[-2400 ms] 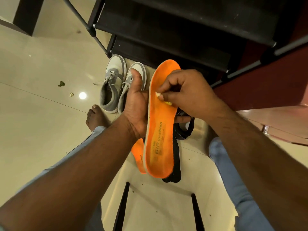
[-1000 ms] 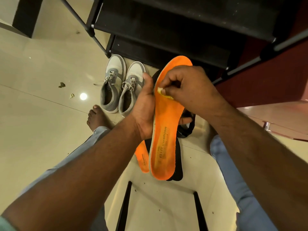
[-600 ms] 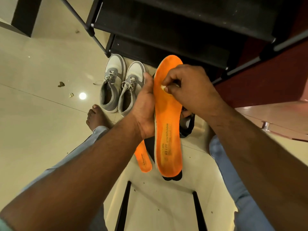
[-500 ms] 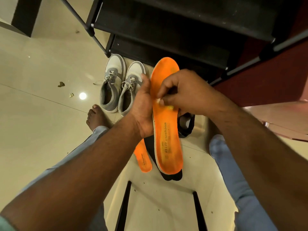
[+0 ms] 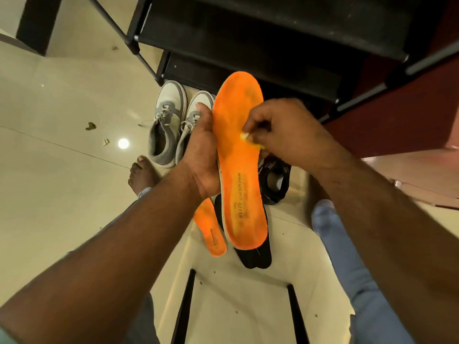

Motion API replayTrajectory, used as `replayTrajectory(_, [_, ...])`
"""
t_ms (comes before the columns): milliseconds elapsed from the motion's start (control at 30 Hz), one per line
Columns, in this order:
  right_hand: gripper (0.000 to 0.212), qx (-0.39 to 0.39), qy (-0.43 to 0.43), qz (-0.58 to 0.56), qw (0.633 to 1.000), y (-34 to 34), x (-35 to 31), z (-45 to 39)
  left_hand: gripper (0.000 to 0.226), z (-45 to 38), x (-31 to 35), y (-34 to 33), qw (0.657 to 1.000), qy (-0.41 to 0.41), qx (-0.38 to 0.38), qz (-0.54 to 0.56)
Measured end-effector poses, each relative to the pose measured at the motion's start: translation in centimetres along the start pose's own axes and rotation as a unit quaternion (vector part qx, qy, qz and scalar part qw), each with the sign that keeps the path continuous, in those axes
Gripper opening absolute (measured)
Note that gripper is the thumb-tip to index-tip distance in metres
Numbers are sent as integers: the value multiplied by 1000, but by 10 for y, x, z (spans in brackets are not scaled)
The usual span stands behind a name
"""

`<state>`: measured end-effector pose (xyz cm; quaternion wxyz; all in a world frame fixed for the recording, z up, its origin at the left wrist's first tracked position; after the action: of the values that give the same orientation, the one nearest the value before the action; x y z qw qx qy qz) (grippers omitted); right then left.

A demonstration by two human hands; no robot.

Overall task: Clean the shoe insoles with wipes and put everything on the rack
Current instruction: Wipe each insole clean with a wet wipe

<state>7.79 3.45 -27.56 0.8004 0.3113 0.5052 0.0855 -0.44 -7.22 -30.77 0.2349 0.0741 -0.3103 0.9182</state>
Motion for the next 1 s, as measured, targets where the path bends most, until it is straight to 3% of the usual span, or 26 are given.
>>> replayTrajectory(33, [12,17,-14,-7,1000,2,0,0,87,0,0,0,1000,-1,3,1])
replayTrajectory(67, [13,-14,-16,-29,999,5,2,1,88,0,0,0,1000,-1,4,1])
replayTrajectory(133, [13,-157,-13,-81,984,8,2,6,95,0,2,0,1000,0,-2,11])
replayTrajectory(167, [13,-192,-10,-95,977,6,1,9,98,0,3,2,1000,-2,-4,23])
replayTrajectory(200, [13,-173,-9,-88,981,3,3,8,100,0,4,3,1000,-5,-4,28])
replayTrajectory(300, [12,27,-20,-15,999,4,7,2,93,-3,4,7,1000,-7,17,16])
replayTrajectory(333, [11,32,-23,-9,999,6,5,1,91,-3,3,7,1000,-5,20,14])
replayTrajectory(433, [13,-161,-15,-61,985,8,1,5,92,-1,3,6,1000,-5,4,19])
replayTrajectory(467, [13,-188,-13,-74,979,6,-2,7,93,0,4,6,1000,-8,2,23])
replayTrajectory(500, [12,-163,-17,-69,984,4,0,6,92,0,4,6,1000,-11,2,24])
replayTrajectory(600, [10,39,-52,34,997,5,8,0,89,-1,2,4,1000,-6,9,15])
replayTrajectory(633, [11,44,-54,43,997,5,7,0,89,-2,1,4,1000,-5,8,11])
replayTrajectory(767, [14,-189,-11,-91,978,-5,-8,6,90,2,1,1,1000,8,-13,14])
replayTrajectory(800, [14,-171,-10,-84,982,-7,-6,5,90,2,1,2,1000,8,-12,13])
replayTrajectory(900, [12,39,-69,19,997,2,10,-1,87,0,0,1,1000,18,-2,7])
replayTrajectory(933, [12,59,-81,35,994,3,11,-1,87,0,-1,0,1000,21,2,4])
replayTrajectory(1000, [14,-25,-36,-16,999,-5,3,1,87,-2,-2,2,1000,23,8,4])
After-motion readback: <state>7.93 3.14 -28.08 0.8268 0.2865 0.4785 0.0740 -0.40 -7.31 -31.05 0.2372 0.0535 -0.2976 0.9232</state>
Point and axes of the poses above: each hand's wrist, its own z-axis away from the middle knuckle, its own y-axis out of the back of the hand, x = y × z, the point moved 2 cm from there along -z, towards the middle knuckle, and after that the axes turned 4 degrees about y, right-handed, at the moved point
